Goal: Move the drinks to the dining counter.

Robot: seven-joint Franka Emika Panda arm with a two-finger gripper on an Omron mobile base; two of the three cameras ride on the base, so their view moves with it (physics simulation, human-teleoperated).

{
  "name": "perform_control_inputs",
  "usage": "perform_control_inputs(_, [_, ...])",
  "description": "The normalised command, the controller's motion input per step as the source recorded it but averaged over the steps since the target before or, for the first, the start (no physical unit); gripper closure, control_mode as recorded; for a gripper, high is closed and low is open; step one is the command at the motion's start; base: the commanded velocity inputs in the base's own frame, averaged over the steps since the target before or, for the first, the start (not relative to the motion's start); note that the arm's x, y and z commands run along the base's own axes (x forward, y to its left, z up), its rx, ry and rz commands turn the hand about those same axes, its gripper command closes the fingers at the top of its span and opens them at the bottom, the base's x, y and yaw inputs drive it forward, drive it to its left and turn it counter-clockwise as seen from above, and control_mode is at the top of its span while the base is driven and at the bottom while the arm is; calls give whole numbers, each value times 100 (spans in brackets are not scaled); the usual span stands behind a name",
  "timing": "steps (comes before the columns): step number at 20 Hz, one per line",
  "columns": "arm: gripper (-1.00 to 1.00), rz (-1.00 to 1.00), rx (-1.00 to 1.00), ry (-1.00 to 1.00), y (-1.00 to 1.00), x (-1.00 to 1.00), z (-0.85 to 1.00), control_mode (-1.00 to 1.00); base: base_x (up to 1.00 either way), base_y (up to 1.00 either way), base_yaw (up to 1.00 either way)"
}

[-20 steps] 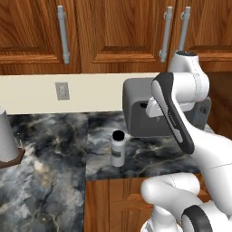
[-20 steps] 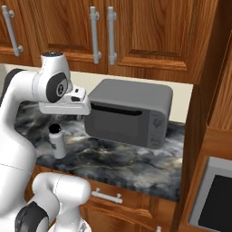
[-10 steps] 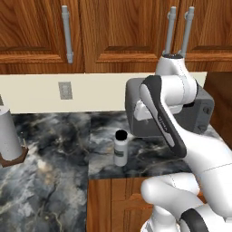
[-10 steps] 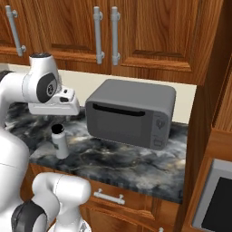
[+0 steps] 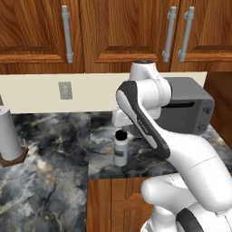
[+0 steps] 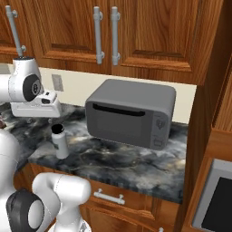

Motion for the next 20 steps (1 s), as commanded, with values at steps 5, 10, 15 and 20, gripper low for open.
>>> perform_control_inputs(5, [-100, 4, 1, 3, 4, 19, -18, -100, 0, 0, 0])
perform_control_inputs(10, [-100, 5, 0, 2, 0, 33, -18, -100, 0, 0, 0])
perform_control_inputs(15, [-100, 7, 0, 0, 0, 31, -30, -100, 0, 0, 0])
perform_control_inputs(20, [-100, 7, 0, 0, 0, 35, -28, -100, 0, 0, 0])
